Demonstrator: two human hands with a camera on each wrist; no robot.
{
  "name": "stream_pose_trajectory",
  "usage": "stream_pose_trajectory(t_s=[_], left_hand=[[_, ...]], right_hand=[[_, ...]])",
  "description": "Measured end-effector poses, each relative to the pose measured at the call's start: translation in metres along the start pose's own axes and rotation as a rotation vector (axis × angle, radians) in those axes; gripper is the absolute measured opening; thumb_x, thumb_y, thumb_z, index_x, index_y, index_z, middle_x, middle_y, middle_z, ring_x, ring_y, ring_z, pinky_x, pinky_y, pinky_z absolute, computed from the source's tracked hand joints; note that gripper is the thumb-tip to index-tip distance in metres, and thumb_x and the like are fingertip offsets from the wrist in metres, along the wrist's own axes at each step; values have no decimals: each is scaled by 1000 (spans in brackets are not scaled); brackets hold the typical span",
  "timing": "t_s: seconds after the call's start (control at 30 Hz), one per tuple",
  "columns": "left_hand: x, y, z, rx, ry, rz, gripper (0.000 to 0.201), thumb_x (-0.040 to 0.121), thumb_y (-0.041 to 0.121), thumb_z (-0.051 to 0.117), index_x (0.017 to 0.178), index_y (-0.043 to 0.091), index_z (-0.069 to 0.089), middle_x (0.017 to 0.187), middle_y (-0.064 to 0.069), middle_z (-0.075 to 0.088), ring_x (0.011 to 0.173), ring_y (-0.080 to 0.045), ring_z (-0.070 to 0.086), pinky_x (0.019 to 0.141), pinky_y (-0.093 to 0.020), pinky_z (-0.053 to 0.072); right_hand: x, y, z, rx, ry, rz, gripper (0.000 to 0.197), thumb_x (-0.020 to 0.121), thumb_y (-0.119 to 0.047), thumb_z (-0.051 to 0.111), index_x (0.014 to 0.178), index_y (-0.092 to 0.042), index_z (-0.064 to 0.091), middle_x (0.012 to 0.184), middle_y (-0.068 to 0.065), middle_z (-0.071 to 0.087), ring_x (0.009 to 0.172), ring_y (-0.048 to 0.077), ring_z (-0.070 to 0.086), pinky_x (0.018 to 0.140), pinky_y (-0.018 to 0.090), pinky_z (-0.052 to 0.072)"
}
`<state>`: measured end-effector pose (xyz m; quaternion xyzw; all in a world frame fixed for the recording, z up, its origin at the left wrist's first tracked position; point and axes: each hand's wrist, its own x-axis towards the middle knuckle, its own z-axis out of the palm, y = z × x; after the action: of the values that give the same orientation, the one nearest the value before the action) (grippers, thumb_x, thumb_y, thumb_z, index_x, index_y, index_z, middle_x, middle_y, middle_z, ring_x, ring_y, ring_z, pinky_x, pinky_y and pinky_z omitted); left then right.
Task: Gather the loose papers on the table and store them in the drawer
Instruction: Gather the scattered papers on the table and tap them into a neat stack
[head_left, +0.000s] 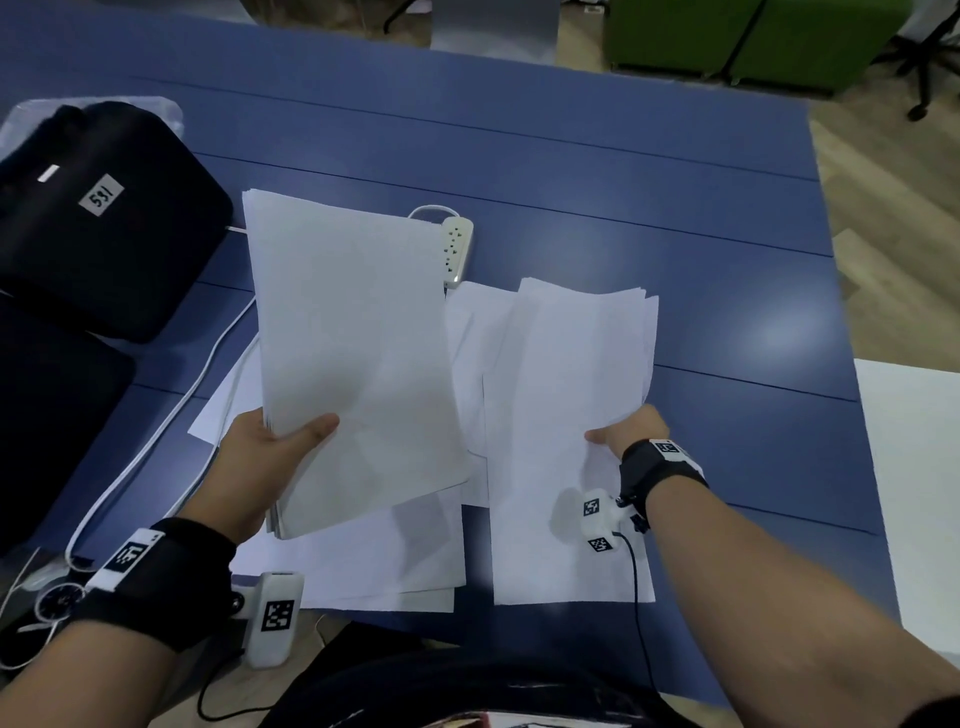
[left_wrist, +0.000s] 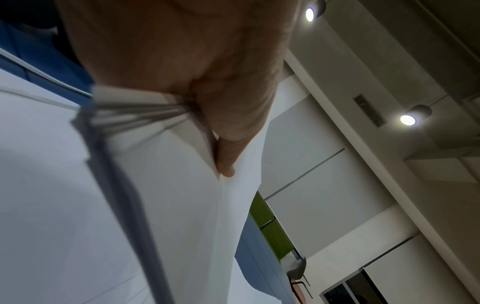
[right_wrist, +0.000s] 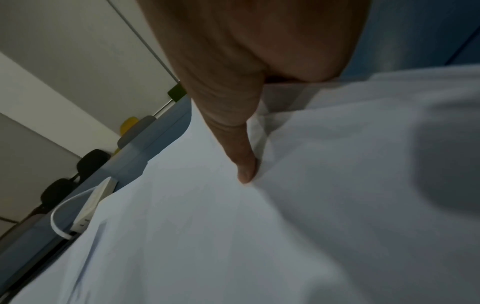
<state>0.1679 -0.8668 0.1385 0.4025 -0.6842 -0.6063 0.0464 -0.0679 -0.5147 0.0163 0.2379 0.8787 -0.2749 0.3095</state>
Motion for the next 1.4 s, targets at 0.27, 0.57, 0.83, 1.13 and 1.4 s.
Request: stream_pose_trajectory(t_s=[0.27,0.57,0.83,1.13,1.4], left_hand=[[4,-10,-8,1,26,-19,8,93,19,81,99,16,77,87,8,84,72,-12,80,80,-38,60],[8,-18,-7,-19,30,-59,17,91,21,84,106,14,79,97,-2,85,93,-32,79,89,-48,62],[8,-24,-1,-4,-21,-89,16,94,19,81,108,15,79,98,-2,85,92,-30,80,84,-43,62],[7,-39,3,-6,-43,-151,11,94,15,80,105,13,77,92,-1,85,89,-30,78,82,-42,61],[11,-39,4,-11,-59,-143,11,94,16,80,104,11,77,93,-1,85,91,-32,78,84,-42,61]], right_hand=[[-12,31,-40,559,-364,-20,42,80,7,83,120,3,69,100,21,78,76,27,81,61,35,64],[-37,39,-112,600,-538,-160,32,95,-2,70,128,-1,68,120,20,77,108,39,76,77,43,66],[8,42,-104,193,-252,-213,40,83,8,80,120,-3,71,117,18,75,107,35,70,103,48,53],[9,73,-132,178,-93,-257,42,87,9,75,122,-13,67,123,12,71,109,33,67,98,45,52],[-22,85,-198,412,-250,-258,38,91,-1,74,125,-16,71,113,-5,81,93,9,79,84,31,51]])
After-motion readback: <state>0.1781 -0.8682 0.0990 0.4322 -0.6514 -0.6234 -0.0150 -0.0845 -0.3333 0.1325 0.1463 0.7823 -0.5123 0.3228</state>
